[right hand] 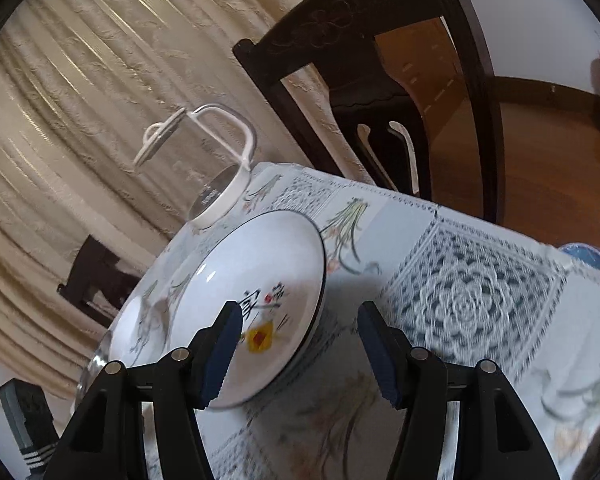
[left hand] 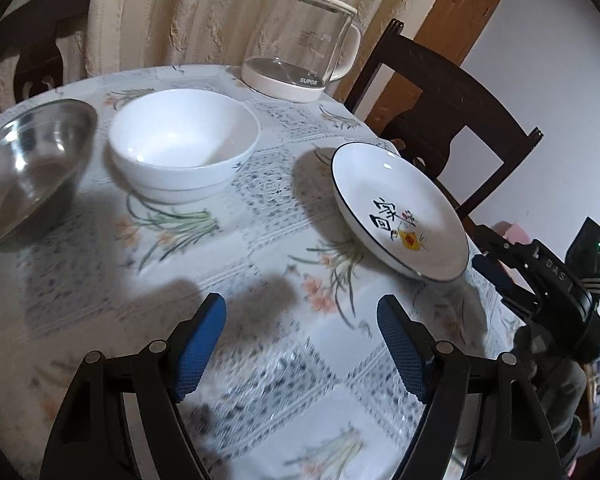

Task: Organize plates and bowls

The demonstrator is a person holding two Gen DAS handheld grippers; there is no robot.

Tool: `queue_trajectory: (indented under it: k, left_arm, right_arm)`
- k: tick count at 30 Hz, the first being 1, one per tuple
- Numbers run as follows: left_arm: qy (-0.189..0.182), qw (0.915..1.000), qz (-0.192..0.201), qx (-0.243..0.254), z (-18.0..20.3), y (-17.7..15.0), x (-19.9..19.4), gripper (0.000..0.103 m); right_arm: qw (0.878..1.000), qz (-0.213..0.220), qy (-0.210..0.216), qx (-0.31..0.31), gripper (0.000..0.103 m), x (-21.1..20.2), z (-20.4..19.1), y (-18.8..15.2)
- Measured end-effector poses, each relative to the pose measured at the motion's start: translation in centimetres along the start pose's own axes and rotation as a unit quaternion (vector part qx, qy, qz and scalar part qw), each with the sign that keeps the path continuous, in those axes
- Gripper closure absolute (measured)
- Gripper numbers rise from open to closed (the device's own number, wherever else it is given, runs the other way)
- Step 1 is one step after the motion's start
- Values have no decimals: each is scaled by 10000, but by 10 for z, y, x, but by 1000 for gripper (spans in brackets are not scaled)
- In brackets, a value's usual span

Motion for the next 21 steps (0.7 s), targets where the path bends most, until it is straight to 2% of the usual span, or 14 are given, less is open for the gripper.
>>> queue_trajectory:
  k: [8, 14, 16, 21]
  left_arm:
    - [-260, 9996, -128, -19, 15, 16, 22, 37]
    - [-423, 9987, -280, -62, 28, 28, 38, 55]
    - [-404, 9987, -313, -56, 31, 31, 44, 59]
    - [-368, 9983, -423, -126, 36, 37, 62, 64]
  right_arm:
    - [9998, 31, -8, -187, 40, 19, -4, 20]
    - [9985, 136, -117, -508, 50, 27, -5, 25]
    - [9990, 72, -35, -438, 56, 30, -1, 22]
    - [9992, 148, 60, -378, 56, 27, 1, 24]
Point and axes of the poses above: each gripper's, at about its wrist camera, not at the fingertips, and x roughly the way its jaws point, z to its right, y to its top, the point moved 3 cm from there along x, roughly the way its jaws point, and after that the axes turned 14 degrees about -x, right-handed, at the moved point
